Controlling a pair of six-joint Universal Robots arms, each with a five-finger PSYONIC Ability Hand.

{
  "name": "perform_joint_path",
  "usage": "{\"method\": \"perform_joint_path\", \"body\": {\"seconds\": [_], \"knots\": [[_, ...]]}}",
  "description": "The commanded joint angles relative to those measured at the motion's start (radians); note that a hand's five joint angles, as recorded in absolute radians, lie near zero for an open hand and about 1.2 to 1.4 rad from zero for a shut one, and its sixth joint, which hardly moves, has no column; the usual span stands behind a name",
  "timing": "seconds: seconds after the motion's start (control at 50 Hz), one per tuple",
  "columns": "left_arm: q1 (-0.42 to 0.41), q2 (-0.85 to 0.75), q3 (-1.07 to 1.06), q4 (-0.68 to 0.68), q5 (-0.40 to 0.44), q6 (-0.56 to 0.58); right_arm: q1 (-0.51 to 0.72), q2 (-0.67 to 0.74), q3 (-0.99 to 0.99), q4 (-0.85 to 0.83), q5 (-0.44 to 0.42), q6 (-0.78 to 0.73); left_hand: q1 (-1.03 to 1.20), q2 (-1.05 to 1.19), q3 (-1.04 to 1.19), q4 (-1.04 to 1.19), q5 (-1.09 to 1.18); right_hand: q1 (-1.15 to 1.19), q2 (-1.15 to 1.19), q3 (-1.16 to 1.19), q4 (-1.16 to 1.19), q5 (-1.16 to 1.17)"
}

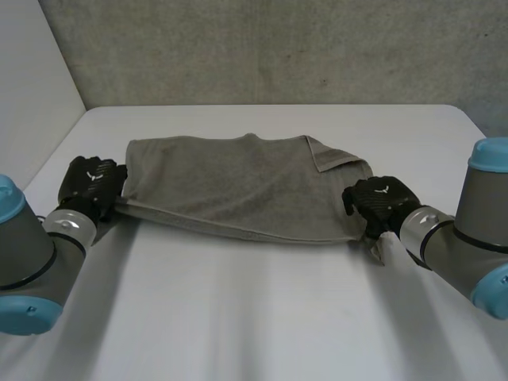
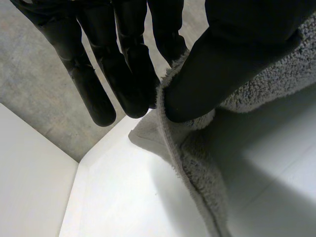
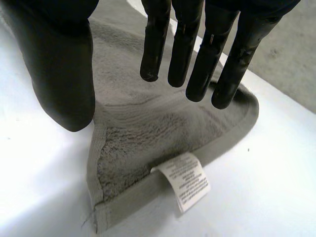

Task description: Fold the laundry

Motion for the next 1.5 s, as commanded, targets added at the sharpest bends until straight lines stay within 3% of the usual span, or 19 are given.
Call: {"method": "perform_joint_path", "body": {"seconds": [0.02, 0.14, 0.4, 0.66, 0.72, 0.76, 0.78, 0.8, 0.96, 1.0, 1.02, 1.06, 1.12, 1.16, 1.2, 1.28, 1.4, 1.5], "knots": [[0.001, 0.023, -0.015, 0.000, 0.001, -0.031, -0.041, 0.029, 0.035, -0.021, -0.009, 0.183, 0.203, 0.179, 0.179, 0.178, 0.194, -0.054, -0.088, -0.050, -0.044, -0.017], [-0.001, 0.034, -0.017, 0.000, 0.001, -0.032, -0.039, 0.027, 0.047, -0.008, -0.006, 0.251, 0.203, 0.179, 0.179, 0.178, 0.194, -0.075, -0.109, -0.071, -0.065, -0.038], [-0.003, 0.034, -0.017, 0.000, 0.001, -0.032, -0.030, 0.018, 0.096, -0.022, -0.006, 0.254, 0.203, 0.179, 0.179, 0.178, 0.194, -0.081, -0.115, -0.077, -0.071, -0.044], [-0.001, 0.034, -0.017, 0.000, 0.001, -0.032, -0.022, 0.075, 0.092, -0.136, 0.026, 0.250, 0.203, 0.179, 0.179, 0.178, 0.194, -0.037, -0.071, -0.033, -0.027, 0.000], [-0.001, 0.034, -0.017, 0.000, 0.001, -0.032, -0.022, 0.073, 0.087, -0.170, 0.061, 0.250, 0.203, 0.179, 0.179, 0.178, 0.194, 0.157, 0.123, 0.161, 0.167, 0.194], [-0.001, 0.034, -0.018, -0.001, -0.001, -0.032, -0.032, 0.056, 0.087, -0.224, 0.101, 0.254, 0.203, 0.179, 0.179, 0.178, 0.194, 0.601, 0.567, 0.605, 0.611, 0.638], [-0.001, 0.034, -0.018, -0.001, -0.001, -0.032, -0.032, 0.056, 0.087, -0.225, 0.101, 0.254, 0.203, 0.179, 0.179, 0.178, 0.194, 0.603, 0.569, 0.607, 0.613, 0.640], [-0.001, 0.034, -0.020, -0.004, -0.001, -0.032, -0.038, 0.035, 0.089, -0.251, 0.119, 0.254, 0.203, 0.179, 0.179, 0.178, 0.194, 0.762, 0.728, 0.766, 0.772, 0.799], [-0.004, 0.097, -0.062, -0.023, 0.002, -0.017, -0.078, -0.129, 0.109, -0.272, 0.095, 0.236, 0.203, 0.179, 0.179, 0.178, 0.194, 0.764, 0.730, 0.768, 0.774, 0.801], [-0.004, 0.124, -0.075, -0.033, 0.002, -0.017, -0.096, -0.189, 0.109, -0.233, 0.013, 0.190, 0.203, 0.179, 0.179, 0.178, 0.194, 0.764, 0.730, 0.768, 0.774, 0.801], [-0.007, 0.156, -0.082, -0.053, 0.002, -0.015, -0.096, -0.189, 0.109, -0.232, 0.012, 0.190, 0.203, 0.179, 0.179, 0.178, 0.194, 0.764, 0.730, 0.768, 0.774, 0.801], [-0.009, 0.201, -0.089, -0.085, 0.002, -0.015, -0.120, -0.278, 0.090, -0.112, -0.054, 0.081, 0.203, 0.179, 0.179, 0.178, 0.194, 0.764, 0.730, 0.768, 0.774, 0.801], [-0.006, 0.316, -0.095, -0.182, 0.011, -0.012, -0.141, -0.329, 0.072, -0.038, -0.069, 0.012, 0.203, 0.179, 0.179, 0.178, 0.194, 0.764, 0.730, 0.768, 0.774, 0.801], [-0.006, 0.371, -0.096, -0.239, 0.020, -0.009, -0.188, -0.413, 0.041, 0.094, -0.080, -0.112, 0.203, 0.179, 0.179, 0.178, 0.194, 0.764, 0.730, 0.768, 0.774, 0.801], [-0.006, 0.477, -0.093, -0.337, 0.047, -0.006, -0.199, -0.448, 0.021, 0.141, -0.077, -0.155, 0.203, 0.179, 0.179, 0.178, 0.194, 0.764, 0.730, 0.768, 0.774, 0.801], [-0.006, 0.557, -0.090, -0.411, 0.065, -0.005, -0.206, -0.520, -0.063, 0.287, -0.069, -0.227, 0.203, 0.179, 0.179, 0.178, 0.194, 0.764, 0.730, 0.768, 0.774, 0.801], [-0.001, 0.563, -0.087, -0.432, 0.068, 0.024, -0.223, -0.508, -0.122, 0.421, -0.089, -0.247, 0.203, 0.179, 0.179, 0.178, 0.194, 0.764, 0.730, 0.768, 0.774, 0.801], [0.002, 0.433, -0.075, -0.422, 0.070, 0.115, -0.217, -0.325, -0.190, 0.499, -0.065, -0.359, 0.203, 0.179, 0.179, 0.178, 0.194, 0.764, 0.730, 0.768, 0.774, 0.801]]}}
